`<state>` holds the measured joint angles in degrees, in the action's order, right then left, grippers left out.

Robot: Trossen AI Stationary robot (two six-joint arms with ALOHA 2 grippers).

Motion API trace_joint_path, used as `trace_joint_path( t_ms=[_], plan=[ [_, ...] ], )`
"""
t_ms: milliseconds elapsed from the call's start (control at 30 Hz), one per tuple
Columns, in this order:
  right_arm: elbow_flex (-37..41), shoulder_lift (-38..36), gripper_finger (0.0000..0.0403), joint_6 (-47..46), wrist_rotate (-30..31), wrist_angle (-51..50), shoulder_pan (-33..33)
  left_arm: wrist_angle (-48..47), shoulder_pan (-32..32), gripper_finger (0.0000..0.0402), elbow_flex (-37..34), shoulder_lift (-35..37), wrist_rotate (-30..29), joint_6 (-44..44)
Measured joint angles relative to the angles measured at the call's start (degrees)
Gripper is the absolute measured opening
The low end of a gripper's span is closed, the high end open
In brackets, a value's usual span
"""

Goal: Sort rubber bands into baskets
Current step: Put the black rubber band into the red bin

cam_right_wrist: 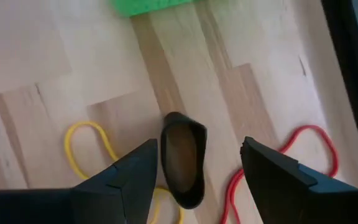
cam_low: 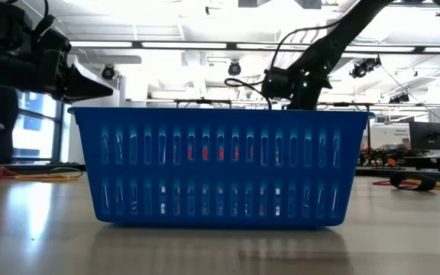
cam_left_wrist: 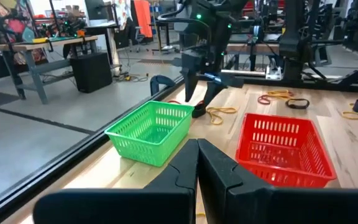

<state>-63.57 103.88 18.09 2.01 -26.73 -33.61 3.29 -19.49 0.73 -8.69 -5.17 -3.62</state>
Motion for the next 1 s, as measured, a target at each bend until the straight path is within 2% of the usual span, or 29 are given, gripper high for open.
trace_joint_path(
  t_ms=[367, 533, 633, 867, 1000],
  plan=[
    [0.01, 0.66, 0.022, 1.58, -5.05, -1.36, -1.7, -0.87, 0.01, 0.0, 0.0, -0.02, 0.66, 1.54],
    [0.0, 3.17, 0.0218, 1.93, -6.77, -0.64, -2.8, -0.94, 0.0, 0.0, 0.0, -0.04, 0.74, 1.51],
    [-0.09, 4.15, 0.0202, 2.71, -7.23, -0.37, -2.81, -1.04, 0.0, 0.0, 0.0, -0.04, 1.13, 1.51],
    [-0.13, 4.47, 0.0137, 2.43, -8.46, -0.34, -2.78, -1.96, 0.02, 0.0, 0.0, -0.04, 1.59, 1.59],
    [-0.11, 4.51, 0.0125, 1.49, -8.52, -0.27, -2.75, -2.25, 0.02, 0.0, 0.0, -0.04, 1.92, 1.56]
  ],
)
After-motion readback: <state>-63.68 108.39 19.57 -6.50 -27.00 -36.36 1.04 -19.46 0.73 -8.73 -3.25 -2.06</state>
